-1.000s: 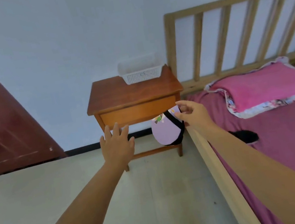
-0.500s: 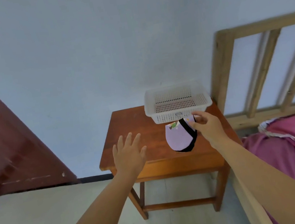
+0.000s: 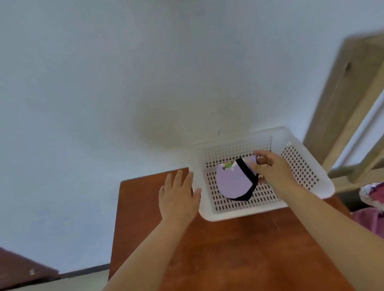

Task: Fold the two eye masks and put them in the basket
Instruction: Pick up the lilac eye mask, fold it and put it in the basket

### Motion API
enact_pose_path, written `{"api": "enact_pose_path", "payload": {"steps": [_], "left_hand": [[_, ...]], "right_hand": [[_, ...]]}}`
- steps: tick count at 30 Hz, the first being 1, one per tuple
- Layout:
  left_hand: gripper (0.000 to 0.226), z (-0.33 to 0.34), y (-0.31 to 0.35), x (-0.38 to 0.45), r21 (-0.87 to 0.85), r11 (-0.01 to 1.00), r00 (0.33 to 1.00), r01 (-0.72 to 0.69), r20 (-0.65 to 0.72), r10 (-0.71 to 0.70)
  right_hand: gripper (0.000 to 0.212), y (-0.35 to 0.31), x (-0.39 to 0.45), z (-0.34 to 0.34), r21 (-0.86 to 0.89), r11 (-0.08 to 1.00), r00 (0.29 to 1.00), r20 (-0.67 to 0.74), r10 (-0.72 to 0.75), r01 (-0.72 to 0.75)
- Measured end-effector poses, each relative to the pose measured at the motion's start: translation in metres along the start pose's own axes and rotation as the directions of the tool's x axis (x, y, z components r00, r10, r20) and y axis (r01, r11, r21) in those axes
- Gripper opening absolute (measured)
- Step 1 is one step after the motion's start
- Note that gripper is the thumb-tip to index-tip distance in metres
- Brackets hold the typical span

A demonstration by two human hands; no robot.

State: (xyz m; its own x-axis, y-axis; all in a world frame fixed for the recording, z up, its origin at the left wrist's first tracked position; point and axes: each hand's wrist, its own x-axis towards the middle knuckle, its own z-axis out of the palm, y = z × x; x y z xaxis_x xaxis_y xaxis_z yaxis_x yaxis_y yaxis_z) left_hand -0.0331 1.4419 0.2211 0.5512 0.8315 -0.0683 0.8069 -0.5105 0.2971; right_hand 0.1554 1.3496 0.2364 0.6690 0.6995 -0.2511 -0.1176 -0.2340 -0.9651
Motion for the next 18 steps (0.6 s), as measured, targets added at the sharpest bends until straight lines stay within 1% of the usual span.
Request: {"api": "enact_pose_path", "payload": {"steps": [5,8,11,13,15,18], "left_hand": [[0.058,0.019,0.000,0.052,0.020,0.999,0.982,-0.040,0.186,0.036],[0.064,0.022,-0.001,0.056,0.028,0.996,0.970,-0.083,0.231,0.074],[0.066,0.025,-0.002,0.059,0.037,0.995,0.962,-0.094,0.260,0.081],[0.066,0.025,-0.003,0.060,0.039,0.994,0.959,-0.102,0.271,0.087],[0.066,0.025,-0.002,0.060,0.034,0.995,0.956,-0.098,0.279,0.085],[0.066,0.025,-0.002,0.059,0.046,0.994,0.954,-0.097,0.290,0.080]], "right_hand": [[0.039,0.016,0.060,0.021,-0.025,0.991,0.990,-0.041,0.132,-0.133],[0.037,0.030,0.077,0.031,-0.108,0.976,0.982,-0.039,0.184,-0.187],[0.036,0.041,0.091,0.040,-0.171,0.960,0.975,-0.057,0.216,-0.223],[0.035,0.042,0.095,0.046,-0.242,0.946,0.975,-0.103,0.198,-0.217],[0.032,0.044,0.100,0.050,-0.383,0.908,0.984,-0.120,0.133,-0.170],[0.033,0.046,0.102,0.054,-0.574,0.813,0.995,-0.056,0.081,-0.098]]}}
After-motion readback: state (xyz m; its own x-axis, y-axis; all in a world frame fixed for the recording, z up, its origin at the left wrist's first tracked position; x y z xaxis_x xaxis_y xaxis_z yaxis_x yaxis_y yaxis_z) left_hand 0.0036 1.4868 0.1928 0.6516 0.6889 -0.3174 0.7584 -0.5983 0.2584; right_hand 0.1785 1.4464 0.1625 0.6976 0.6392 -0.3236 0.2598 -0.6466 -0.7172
